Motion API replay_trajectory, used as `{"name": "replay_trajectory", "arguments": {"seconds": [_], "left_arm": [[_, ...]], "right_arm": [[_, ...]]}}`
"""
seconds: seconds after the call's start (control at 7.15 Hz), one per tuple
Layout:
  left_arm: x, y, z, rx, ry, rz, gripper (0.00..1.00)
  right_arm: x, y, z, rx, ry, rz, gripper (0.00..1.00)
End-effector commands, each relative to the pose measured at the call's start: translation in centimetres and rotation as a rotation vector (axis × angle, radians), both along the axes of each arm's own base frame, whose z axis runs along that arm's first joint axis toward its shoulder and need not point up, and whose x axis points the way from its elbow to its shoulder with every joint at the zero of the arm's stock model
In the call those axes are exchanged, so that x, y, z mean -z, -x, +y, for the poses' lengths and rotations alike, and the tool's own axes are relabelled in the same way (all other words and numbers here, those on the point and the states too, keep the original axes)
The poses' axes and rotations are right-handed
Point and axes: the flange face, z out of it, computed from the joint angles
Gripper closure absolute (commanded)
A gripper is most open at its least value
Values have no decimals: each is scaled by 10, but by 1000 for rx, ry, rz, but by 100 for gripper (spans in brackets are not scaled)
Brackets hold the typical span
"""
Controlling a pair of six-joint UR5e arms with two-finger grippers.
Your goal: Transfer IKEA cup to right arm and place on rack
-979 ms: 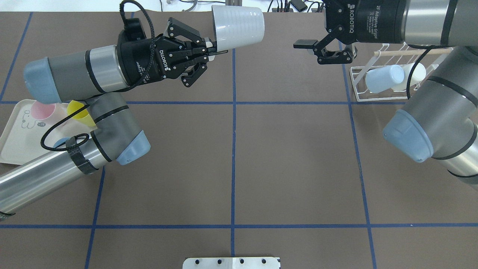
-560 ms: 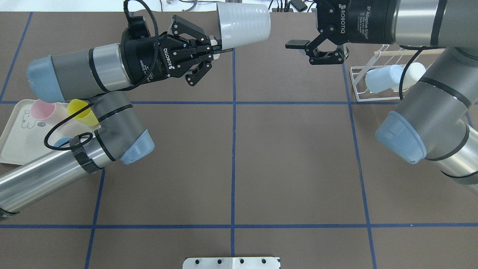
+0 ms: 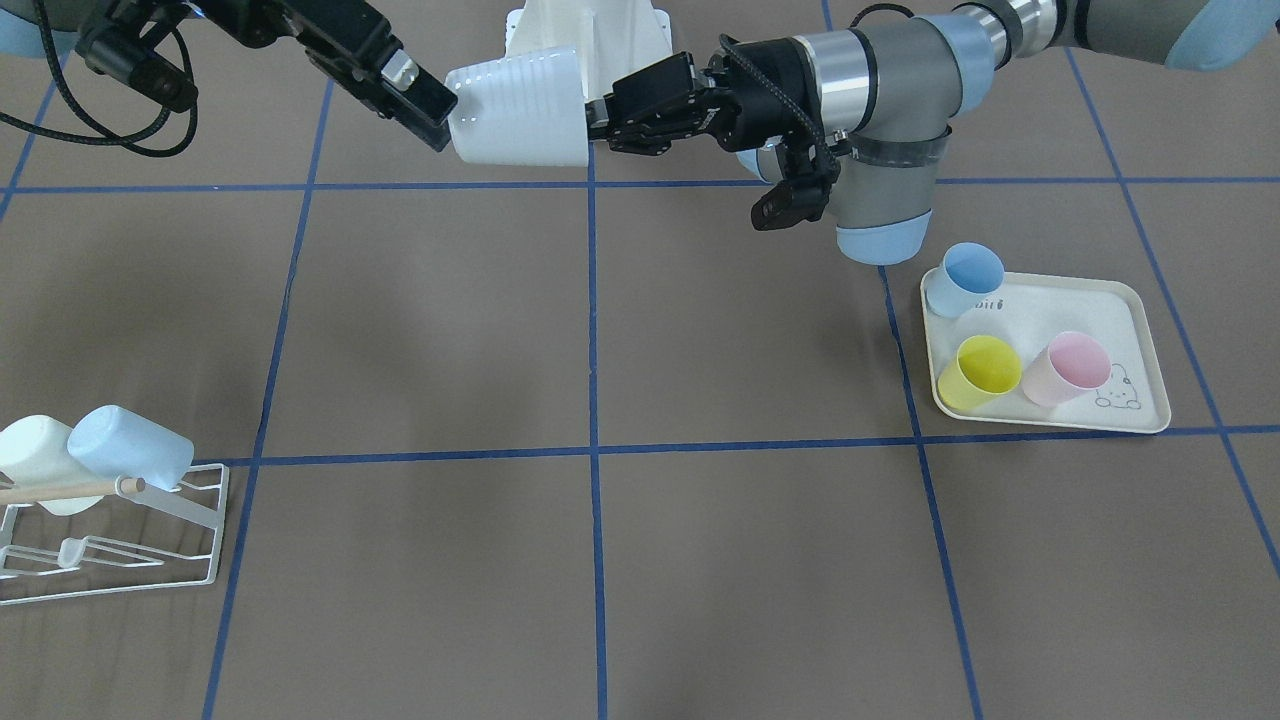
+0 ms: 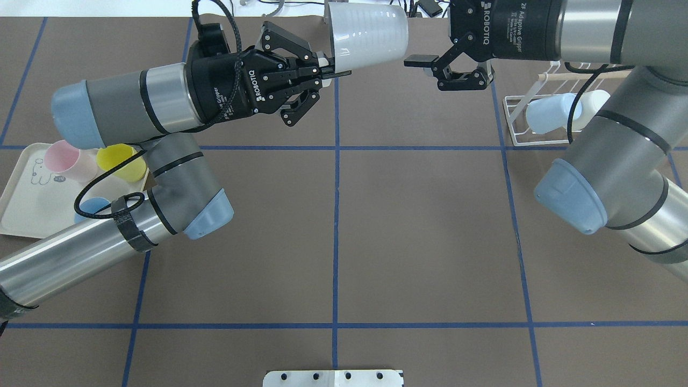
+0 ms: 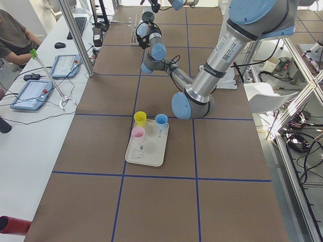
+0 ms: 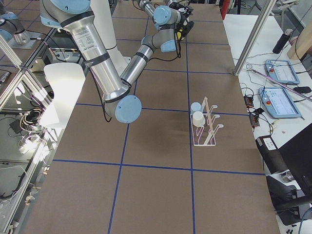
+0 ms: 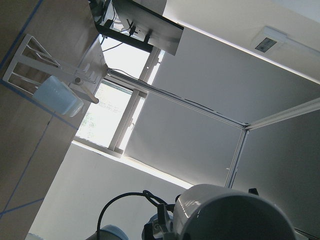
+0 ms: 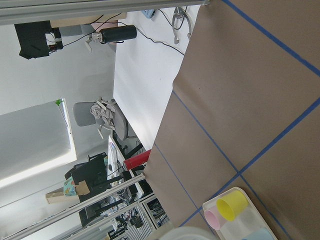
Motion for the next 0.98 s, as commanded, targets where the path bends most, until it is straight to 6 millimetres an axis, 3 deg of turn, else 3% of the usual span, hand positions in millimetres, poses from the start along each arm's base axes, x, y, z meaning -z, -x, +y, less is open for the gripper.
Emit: {"name": "replay_trajectory", "arguments": {"seconds": [0.0, 0.28, 0.7, 0.84], "left_arm": [[8, -1, 1, 1, -3, 10, 100], [21, -7, -6, 3, 4, 20, 100], [25, -12, -5, -1, 4, 24, 100], [25, -12, -5, -1, 4, 24, 100]], "right_arm": [[1, 2, 1, 5, 8, -7, 0], [1, 3, 3, 12, 26, -18, 0], [2, 2, 3, 13, 33, -25, 3], [3, 1, 4, 12, 48, -60, 19]]}}
